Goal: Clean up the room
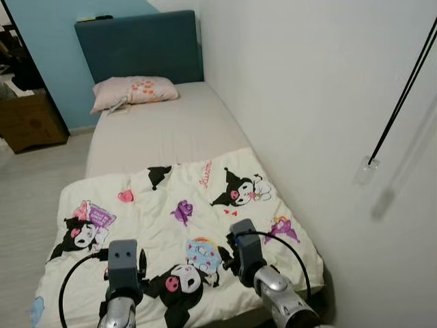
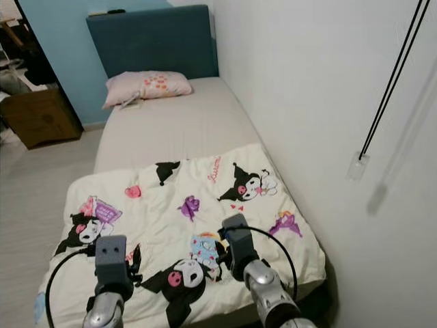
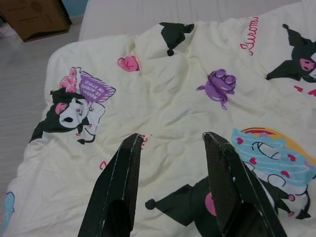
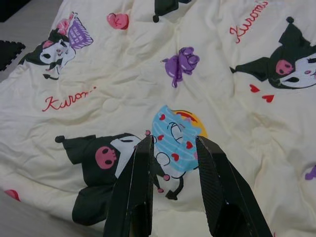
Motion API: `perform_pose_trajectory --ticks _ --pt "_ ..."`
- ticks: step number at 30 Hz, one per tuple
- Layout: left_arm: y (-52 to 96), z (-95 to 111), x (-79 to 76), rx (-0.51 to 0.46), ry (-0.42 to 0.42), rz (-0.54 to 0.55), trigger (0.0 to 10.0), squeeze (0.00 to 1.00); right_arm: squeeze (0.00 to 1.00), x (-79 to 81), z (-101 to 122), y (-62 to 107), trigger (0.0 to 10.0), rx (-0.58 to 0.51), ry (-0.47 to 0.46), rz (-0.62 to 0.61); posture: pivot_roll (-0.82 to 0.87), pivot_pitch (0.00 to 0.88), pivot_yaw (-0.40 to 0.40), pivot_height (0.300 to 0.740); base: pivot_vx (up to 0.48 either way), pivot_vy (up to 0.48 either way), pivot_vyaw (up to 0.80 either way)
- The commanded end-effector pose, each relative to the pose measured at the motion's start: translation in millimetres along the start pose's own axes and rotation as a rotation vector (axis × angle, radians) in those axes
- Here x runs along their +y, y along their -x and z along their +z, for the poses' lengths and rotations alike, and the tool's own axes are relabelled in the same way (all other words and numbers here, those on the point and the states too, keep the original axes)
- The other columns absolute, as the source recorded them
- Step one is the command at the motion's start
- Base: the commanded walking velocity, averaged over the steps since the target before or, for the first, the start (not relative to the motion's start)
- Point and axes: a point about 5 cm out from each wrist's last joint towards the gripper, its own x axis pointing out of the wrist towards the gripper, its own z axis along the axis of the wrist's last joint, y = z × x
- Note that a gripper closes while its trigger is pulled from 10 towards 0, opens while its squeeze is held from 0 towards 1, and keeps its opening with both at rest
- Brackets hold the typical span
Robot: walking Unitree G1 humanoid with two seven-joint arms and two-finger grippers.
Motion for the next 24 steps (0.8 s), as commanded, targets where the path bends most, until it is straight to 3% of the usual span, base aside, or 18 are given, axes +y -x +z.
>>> perform_pose_trajectory --ticks 1,8,11,24 --pt "2.4 -1.1 5.1 -0.005 -0.027 0.013 10.0 0.0 0.0 5.1 -0.1 -0.6 10.0 -0.004 0.027 0.028 0.01 0.05 0.003 0.74 0.0 -0.48 0.8" --pt "2.8 -0.6 5.5 -0.012 -0.017 0.031 10.0 0.0 0.0 8.6 0.1 -0.8 10.0 -0.012 0.041 0.05 0.01 0.043 -0.002 0.74 0.0 -0.48 0.8" --pt "3.3 -0.9 7.2 -0.013 0.02 0.048 10.0 0.0 0.0 9.1 1.5 -0.7 10.0 -0.029 0.026 0.054 0.01 0.042 -0.003 0.74 0.0 0.0 0.0" --pt "3.7 -1.3 12.8 -0.017 0.025 0.075 10.0 0.0 0.0 8.1 2.4 -0.3 10.0 -0.039 0.03 0.057 0.02 0.031 -0.006 0.74 0.0 0.0 0.0"
